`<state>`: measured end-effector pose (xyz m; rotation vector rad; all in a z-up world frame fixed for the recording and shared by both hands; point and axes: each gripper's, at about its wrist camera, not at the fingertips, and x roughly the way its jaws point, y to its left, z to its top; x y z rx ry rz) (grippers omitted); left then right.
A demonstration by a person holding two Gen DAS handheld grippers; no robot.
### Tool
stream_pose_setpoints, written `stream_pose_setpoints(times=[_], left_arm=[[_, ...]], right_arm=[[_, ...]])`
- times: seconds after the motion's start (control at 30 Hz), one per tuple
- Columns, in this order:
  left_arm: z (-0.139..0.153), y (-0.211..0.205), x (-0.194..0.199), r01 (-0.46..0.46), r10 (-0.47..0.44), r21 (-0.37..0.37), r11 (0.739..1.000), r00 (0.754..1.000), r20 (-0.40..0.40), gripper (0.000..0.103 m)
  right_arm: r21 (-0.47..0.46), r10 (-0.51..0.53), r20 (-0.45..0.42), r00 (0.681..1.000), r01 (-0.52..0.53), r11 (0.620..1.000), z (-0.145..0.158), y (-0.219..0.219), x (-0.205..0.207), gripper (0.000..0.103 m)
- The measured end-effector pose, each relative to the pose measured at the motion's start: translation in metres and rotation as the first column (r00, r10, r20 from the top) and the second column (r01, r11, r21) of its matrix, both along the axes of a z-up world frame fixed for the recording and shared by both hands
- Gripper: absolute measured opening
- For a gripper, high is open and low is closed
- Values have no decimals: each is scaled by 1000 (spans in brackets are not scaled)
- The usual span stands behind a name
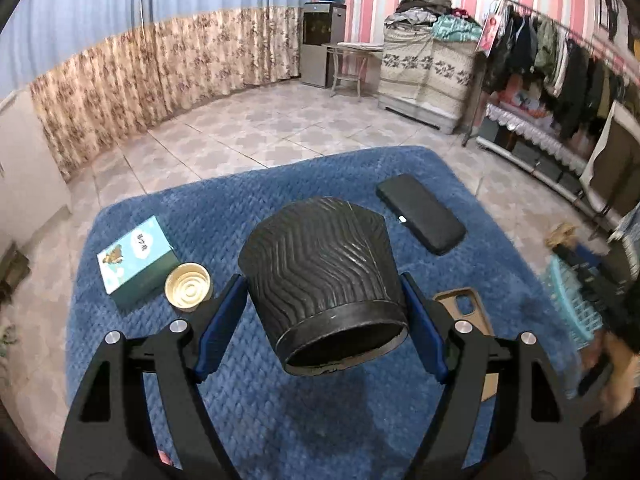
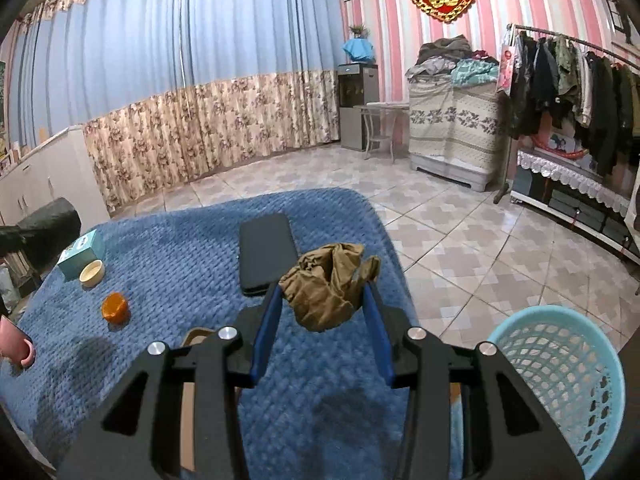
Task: Collect trash
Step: 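Carry the black cup and brown cloth in both grippers over the blue basket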
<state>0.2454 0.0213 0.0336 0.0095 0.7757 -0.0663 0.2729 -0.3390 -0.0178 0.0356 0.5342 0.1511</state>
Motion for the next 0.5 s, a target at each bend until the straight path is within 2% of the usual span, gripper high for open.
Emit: stream_pose_setpoints(times=[0.23,0.37,0.5], left_arm=[[-19,-68,1,86,-83,-33,996,994,73,75],[-27,-118,2,175,-169,-36,984,978,125,75],[-30,-173,1,268,-254,-75,960,954,160,75]], right_arm=[[-24,-88,-4,996,87,996,0,-37,-28,42],[-62,-191,-7,982,190,980,-1,-71,-53,42],[-63,-294,19,956,295,953,8,-119,-67,42]])
